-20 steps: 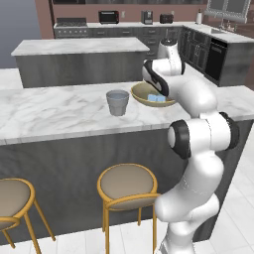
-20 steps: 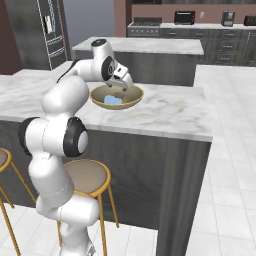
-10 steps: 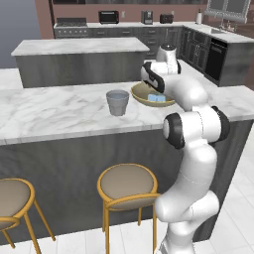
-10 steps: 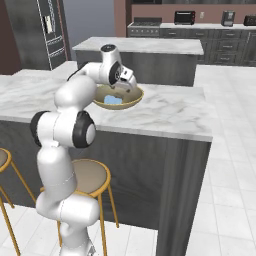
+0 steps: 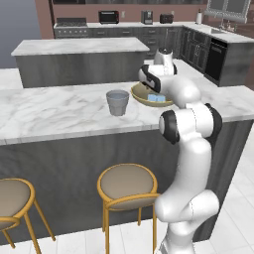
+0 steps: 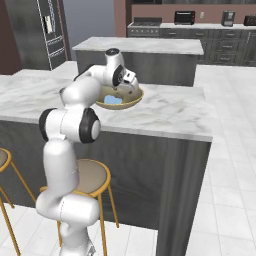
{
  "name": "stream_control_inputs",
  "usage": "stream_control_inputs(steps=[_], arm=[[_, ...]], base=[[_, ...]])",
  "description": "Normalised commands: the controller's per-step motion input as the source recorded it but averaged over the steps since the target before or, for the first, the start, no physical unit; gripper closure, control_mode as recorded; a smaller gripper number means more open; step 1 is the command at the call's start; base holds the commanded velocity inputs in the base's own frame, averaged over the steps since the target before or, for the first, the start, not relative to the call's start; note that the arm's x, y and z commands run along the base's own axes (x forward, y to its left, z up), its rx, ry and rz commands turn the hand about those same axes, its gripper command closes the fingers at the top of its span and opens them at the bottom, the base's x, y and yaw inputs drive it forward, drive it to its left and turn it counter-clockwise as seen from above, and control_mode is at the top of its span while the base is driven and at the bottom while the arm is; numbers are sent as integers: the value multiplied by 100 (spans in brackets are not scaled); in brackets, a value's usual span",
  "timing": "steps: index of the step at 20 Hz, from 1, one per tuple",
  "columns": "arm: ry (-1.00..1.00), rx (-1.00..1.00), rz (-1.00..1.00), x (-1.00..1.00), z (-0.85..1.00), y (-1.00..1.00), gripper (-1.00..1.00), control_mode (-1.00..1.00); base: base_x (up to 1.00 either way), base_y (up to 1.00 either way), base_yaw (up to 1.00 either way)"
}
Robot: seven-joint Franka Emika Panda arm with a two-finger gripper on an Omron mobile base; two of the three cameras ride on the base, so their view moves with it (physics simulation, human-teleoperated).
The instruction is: There are four ice cubes in the ice bowl. Place two ice cubes in each glass of water.
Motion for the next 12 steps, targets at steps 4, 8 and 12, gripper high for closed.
stream_control_inputs(steps=[4, 8, 12], arm=[[1, 0, 0, 48, -26, 0, -100, -100], [1, 0, 0, 47, -24, 0, -100, -100], [0, 0, 0, 3, -7, 7, -100, -100]], base=[[0, 0, 0], [0, 0, 0], [0, 0, 0]])
